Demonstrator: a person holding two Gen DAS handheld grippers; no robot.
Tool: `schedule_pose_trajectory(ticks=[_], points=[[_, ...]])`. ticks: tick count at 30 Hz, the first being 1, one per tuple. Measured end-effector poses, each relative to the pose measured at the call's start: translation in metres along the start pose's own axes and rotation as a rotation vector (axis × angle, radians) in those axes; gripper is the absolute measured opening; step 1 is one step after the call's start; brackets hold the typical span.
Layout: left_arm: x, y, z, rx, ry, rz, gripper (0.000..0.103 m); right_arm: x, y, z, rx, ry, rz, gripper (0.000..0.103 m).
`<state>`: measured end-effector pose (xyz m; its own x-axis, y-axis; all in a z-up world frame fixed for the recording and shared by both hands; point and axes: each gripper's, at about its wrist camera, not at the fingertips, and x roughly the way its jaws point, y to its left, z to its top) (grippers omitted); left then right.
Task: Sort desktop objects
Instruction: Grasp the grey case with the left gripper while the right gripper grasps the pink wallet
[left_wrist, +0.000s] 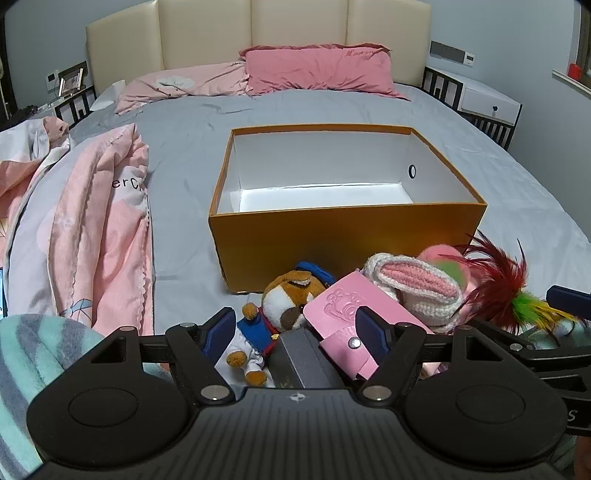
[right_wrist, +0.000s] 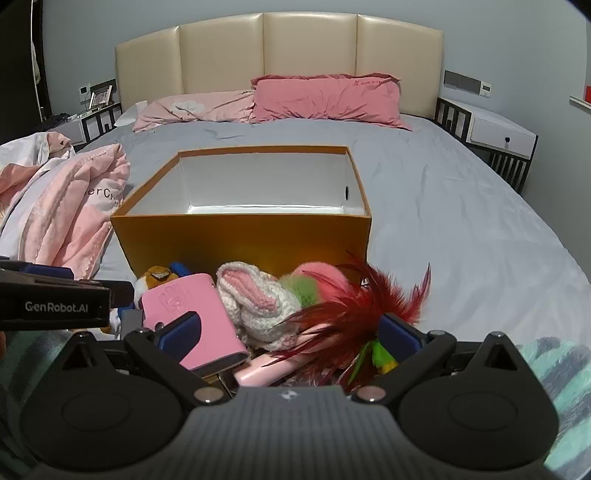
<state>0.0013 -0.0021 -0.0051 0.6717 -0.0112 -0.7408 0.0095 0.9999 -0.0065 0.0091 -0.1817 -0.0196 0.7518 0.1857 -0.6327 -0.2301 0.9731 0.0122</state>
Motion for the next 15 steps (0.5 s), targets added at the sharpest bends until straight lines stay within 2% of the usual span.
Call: schedule_pose_trajectory(ticks=[15], points=[[0.0034,-0.0014,-0.0014,-0.002,0.018,-0.015,0.085,0.0029,0.0013,-0.0006,-0.005,0.018,-0.007,0.102]])
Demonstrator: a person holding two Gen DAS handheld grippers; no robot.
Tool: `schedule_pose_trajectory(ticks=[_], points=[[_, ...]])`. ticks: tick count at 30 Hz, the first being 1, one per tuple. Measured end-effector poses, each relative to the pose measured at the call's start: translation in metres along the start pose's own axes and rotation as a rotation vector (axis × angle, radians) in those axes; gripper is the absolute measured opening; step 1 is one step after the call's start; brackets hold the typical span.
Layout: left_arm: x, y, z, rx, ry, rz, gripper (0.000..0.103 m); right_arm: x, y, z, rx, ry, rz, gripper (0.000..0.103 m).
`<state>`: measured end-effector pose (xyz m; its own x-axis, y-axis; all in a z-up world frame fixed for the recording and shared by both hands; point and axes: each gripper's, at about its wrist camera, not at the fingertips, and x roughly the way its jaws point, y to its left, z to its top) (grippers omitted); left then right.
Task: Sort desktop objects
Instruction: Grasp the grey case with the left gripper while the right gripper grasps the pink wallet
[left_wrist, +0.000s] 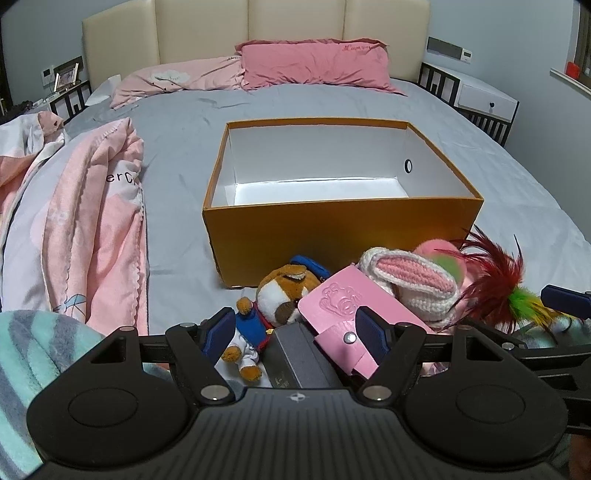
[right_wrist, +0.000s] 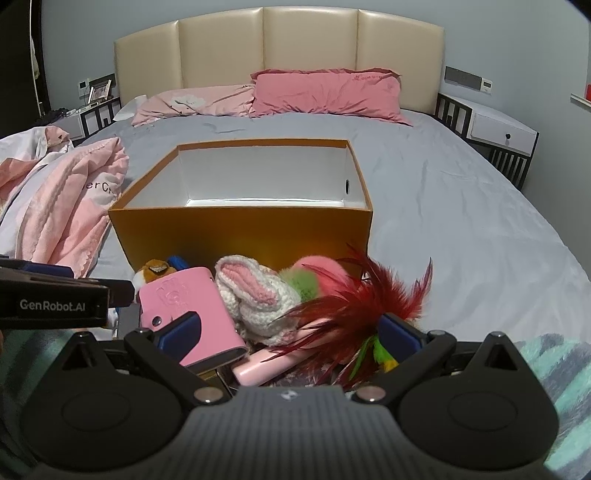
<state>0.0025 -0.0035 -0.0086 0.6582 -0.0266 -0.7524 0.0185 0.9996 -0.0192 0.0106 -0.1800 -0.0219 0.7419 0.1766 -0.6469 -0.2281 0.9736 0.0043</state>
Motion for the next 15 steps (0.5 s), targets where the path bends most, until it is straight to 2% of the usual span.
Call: schedule_pose_trajectory(ticks=[15], points=[[0.0024,-0.0019,-0.001,0.002,0.01,-0.015,0.085,0.0026,-0.0011,-0.0012,0.001,0.015,-0.007,0.102]])
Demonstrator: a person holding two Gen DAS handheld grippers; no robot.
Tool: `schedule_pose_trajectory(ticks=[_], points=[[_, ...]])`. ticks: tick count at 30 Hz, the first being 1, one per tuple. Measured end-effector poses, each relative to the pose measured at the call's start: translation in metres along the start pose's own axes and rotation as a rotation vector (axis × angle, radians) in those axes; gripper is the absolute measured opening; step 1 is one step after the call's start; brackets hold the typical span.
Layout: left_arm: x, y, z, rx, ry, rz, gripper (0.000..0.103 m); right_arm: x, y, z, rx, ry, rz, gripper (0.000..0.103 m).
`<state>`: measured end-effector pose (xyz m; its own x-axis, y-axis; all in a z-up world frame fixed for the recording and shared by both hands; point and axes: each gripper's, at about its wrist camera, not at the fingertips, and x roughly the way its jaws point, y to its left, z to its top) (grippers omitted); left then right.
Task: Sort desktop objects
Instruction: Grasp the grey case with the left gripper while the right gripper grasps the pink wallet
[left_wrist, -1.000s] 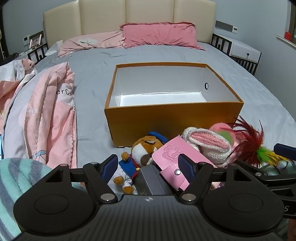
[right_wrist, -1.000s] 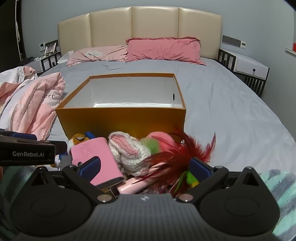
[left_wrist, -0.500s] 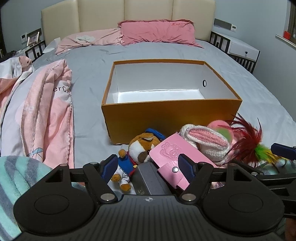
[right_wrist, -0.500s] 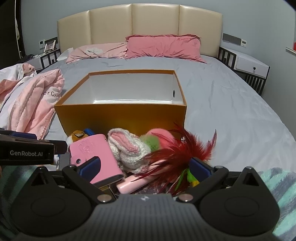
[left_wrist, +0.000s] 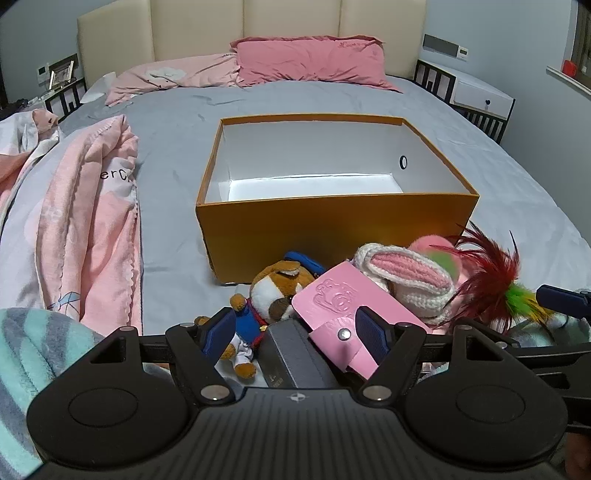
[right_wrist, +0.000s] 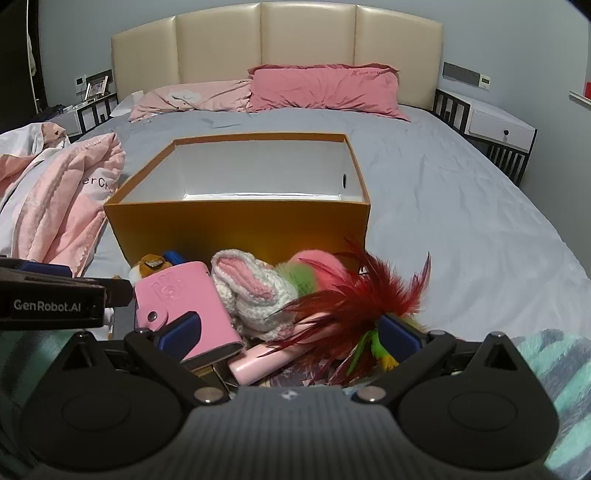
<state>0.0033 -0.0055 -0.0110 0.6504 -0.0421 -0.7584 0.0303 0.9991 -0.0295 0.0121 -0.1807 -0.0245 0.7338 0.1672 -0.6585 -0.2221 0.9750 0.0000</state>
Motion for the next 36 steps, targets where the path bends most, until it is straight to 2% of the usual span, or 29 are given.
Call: schedule_pose_trajectory(ticks=[15,20,22,23,27,30,36], points=[[0.001,-0.001,-0.002,0.001,0.009,-0.015,0.085,0.003,-0.001,-0.002,0.007,0.019,0.003,0.102],[0.001,0.002,-0.002,-0.011,0.02,-0.024,0.084,0.004,-0.002,-0.003,0.012,0.023,0.047,0.102],[0.001,0.004,-0.003,-0.016,0.027,-0.025,0.081,0.004,-0.001,-0.002,0.008,0.021,0.054,0.1],[0.002,0.005,-0.003,-0.019,0.031,-0.025,0.08,0.004,0.0,-0.002,0.004,0.02,0.057,0.098],[0.003,0.009,-0.002,-0.033,0.05,-0.048,0.075,0.006,0.001,-0.001,-0.008,0.037,0.082,0.078],[0.005,0.009,-0.003,-0.035,0.061,-0.06,0.073,0.009,0.001,0.001,-0.012,0.056,0.125,0.068],[0.012,0.008,-0.003,-0.034,0.089,-0.056,0.07,0.018,0.01,0.006,-0.062,0.082,0.183,0.058]])
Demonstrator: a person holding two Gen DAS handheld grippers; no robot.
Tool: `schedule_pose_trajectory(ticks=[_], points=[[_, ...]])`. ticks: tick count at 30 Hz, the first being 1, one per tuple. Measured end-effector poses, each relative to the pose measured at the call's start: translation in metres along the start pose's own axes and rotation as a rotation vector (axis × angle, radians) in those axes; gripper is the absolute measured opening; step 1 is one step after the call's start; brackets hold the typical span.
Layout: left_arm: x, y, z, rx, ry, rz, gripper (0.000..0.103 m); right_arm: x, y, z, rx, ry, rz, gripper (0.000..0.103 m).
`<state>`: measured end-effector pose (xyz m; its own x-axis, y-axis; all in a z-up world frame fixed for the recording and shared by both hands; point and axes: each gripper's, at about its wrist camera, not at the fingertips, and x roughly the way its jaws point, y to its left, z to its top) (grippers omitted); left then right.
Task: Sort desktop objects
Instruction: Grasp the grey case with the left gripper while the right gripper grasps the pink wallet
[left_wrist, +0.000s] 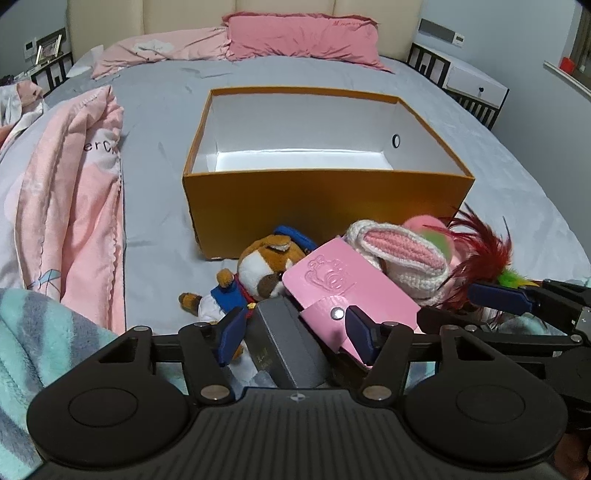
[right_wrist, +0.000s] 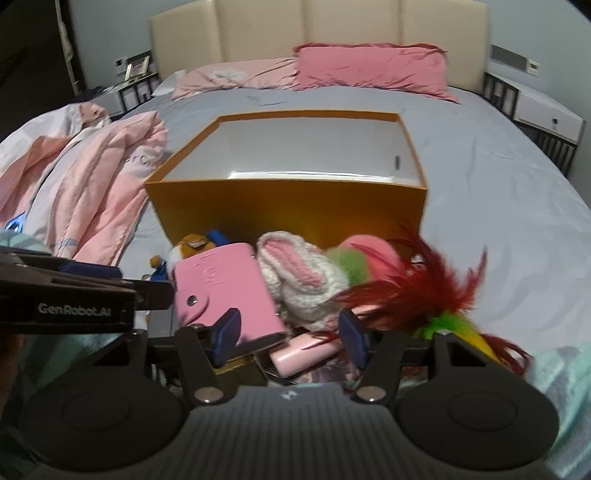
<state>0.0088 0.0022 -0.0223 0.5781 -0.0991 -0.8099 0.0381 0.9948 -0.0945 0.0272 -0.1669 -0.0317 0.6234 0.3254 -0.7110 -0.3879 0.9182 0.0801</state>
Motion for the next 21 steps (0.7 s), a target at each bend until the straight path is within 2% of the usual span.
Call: schedule_pose_trajectory(ticks=[4,10,14,18,21], points=[[0.006,0.004,0.0,-0.012,0.024,0.005,0.07,0.009,0.001,0.004,0.008,0.018,0.017,0.058],[0.014,0.007,0.001,-0.012,0.041,-0.006,0.07,0.029,-0.008,0.001,0.086,0.098,0.053,0.059],[0.019,0.008,0.001,-0.013,0.052,0.001,0.07,0.037,-0.016,0.0,0.175,0.13,0.108,0.06],[0.024,0.01,0.001,-0.01,0.06,0.008,0.065,0.048,-0.023,-0.003,0.274,0.169,0.202,0.06],[0.026,0.013,0.001,-0.018,0.055,0.0,0.064,0.051,-0.021,-0.003,0.284,0.155,0.219,0.057]])
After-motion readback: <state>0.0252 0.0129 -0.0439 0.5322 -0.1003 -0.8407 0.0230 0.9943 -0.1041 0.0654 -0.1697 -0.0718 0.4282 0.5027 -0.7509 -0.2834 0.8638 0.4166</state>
